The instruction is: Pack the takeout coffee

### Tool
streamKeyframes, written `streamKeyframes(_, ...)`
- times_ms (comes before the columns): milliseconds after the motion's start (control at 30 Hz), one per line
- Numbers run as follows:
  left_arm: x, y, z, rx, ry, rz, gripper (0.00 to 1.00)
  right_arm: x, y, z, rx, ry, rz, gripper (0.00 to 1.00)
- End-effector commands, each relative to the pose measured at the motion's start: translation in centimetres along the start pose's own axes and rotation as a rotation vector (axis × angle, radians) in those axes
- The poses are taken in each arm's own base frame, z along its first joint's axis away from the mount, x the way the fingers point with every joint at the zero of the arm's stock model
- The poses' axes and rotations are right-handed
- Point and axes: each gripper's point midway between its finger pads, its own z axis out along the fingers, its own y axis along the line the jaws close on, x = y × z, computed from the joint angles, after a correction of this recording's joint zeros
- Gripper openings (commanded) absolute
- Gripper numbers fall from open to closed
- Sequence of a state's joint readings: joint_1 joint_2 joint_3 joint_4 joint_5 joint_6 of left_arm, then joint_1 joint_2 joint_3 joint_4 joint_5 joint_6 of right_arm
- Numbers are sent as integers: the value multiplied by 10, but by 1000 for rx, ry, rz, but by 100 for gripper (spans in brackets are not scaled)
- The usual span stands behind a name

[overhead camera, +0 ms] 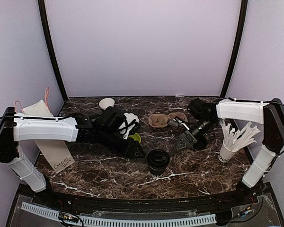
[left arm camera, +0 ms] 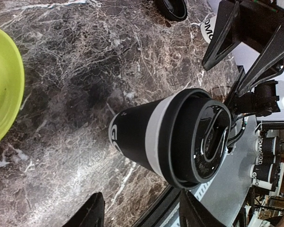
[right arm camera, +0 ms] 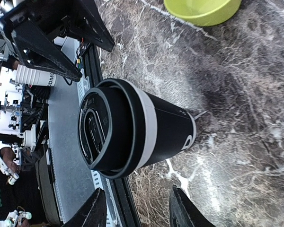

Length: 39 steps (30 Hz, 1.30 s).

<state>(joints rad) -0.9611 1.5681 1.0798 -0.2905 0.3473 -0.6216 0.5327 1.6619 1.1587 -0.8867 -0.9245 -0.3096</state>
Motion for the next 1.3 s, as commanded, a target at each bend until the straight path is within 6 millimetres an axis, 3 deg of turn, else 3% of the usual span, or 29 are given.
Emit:
streamKeyframes(0,-12,-26,-8,128,-53,-20,56,0,6,9,-38,29,-8,45)
streamKeyframes(167,-16,-27,-2,126,-46,0,56,2,-2,15,-6,65,-1,44)
streamKeyframes(933,-18,-17,20,78,6,21,50,1,-3,26,-43,99,11,50)
streamKeyframes(1133,-19,-16,17,65,1,39,49,0,-5,29,-54,108,28,50)
streamKeyframes(1267,-28,-27,5,81,-32,74,53,-1,-7,30,-52,115,33,50)
